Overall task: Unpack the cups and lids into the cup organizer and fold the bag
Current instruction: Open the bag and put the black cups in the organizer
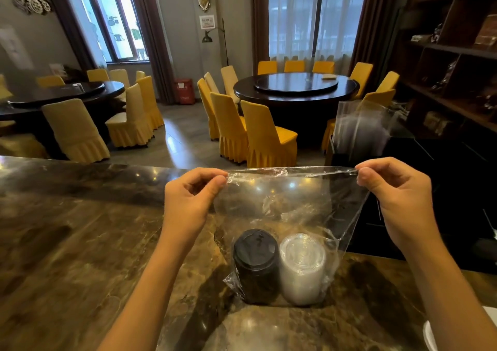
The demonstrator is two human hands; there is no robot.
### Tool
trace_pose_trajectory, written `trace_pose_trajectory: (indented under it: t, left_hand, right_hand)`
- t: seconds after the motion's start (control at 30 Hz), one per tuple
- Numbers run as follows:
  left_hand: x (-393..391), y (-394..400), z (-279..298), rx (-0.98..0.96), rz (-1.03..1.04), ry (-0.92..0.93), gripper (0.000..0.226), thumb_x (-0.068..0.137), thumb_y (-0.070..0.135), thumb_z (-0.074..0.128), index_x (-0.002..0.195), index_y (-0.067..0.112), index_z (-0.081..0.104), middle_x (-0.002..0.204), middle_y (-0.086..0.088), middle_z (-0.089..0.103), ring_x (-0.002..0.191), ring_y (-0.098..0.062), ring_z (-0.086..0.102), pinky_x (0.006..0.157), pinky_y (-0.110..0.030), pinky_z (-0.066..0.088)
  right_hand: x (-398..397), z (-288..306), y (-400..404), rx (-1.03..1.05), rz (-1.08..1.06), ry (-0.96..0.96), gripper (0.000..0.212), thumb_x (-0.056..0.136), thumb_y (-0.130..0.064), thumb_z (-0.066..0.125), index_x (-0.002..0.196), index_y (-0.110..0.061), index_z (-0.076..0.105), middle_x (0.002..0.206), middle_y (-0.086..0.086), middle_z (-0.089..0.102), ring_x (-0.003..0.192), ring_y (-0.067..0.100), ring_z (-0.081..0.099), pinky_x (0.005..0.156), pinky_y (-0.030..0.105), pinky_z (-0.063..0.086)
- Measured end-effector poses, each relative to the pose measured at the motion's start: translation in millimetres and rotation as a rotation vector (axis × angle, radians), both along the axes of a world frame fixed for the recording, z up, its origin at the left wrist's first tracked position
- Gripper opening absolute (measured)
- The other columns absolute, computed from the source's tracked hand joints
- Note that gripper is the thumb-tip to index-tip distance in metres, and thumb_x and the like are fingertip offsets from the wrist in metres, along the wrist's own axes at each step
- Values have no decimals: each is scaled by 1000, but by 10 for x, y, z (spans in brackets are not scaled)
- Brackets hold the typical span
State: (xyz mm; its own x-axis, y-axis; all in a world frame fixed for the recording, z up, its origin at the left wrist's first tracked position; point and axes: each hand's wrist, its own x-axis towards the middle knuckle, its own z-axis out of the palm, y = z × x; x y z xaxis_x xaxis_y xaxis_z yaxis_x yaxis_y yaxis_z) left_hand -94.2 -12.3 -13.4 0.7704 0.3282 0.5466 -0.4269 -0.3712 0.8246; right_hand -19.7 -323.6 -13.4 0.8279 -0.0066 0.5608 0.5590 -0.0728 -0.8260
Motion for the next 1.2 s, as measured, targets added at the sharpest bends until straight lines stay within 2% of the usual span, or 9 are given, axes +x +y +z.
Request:
trace_pose_trajectory:
  t: [0.3,0.4,0.53,0.63,0.77,0.87,1.03,1.1,1.2]
  left_hand:
    - [175,-39,233,-69,47,-56,12,98,17,61,91,11,69,85,-2,75,81,-14,71,71,-24,58]
    - [184,-42,257,-77,30,-45,13,99,17,61,92,10,68,83,-1,75,77,-12,71,69,-22,58]
    - [175,-70,235,-78,21,-35,12,99,15,61,90,12,68,75,3,74,71,-12,69,68,-24,59]
    - [185,-95,248,-80,31,-31,12,99,16,62,89,13,69,76,2,74,71,-12,69,69,-26,60]
    - [172,-129,272,-65,34,-49,11,98,17,64,89,12,69,78,-2,74,71,-15,70,68,-25,60]
    - [134,-148,283,-37,40,-65,11,97,16,65,89,9,69,78,-2,74,70,-13,69,68,-22,58]
    - [94,-163,288,-53,19,-84,13,97,14,65,89,5,69,79,-5,74,69,-12,68,68,-22,57]
    - [79,-189,275,-71,4,-87,13,97,13,65,89,5,69,79,-5,73,69,-12,68,68,-23,58]
    - [78,-222,216,-120,-52,-99,16,99,18,63,94,4,69,81,-5,75,76,-16,71,69,-26,59]
  right_hand:
    - [160,319,115,-10,-43,-15,17,98,-26,63,83,-20,68,71,-4,67,73,15,64,79,38,56]
    - [102,431,159,-56,-72,62,10,98,-19,62,89,-19,66,82,4,67,79,18,65,86,47,58]
    - [-175,707,277,-278,-259,-284,17,96,-14,61,113,-18,63,104,2,65,94,12,62,85,21,51]
    - [-392,885,525,-546,8,-511,21,95,-9,56,111,-8,69,102,2,68,96,12,64,84,19,52]
    - [-352,902,882,-1014,247,-370,28,96,-10,54,121,-12,67,110,-3,66,99,7,59,92,24,52]
    - [-236,794,975,-1116,245,-256,38,97,-4,53,134,-15,59,122,3,68,106,14,62,93,28,51]
    - [-40,737,991,-1190,463,124,48,95,7,42,130,-22,58,97,0,71,59,12,71,48,22,54]
    - [36,725,992,-1275,609,283,38,97,3,43,121,-20,61,88,4,73,53,18,71,42,21,51]
    - [193,581,1085,-1556,596,239,31,93,4,48,110,-13,67,86,10,75,49,15,66,41,19,47]
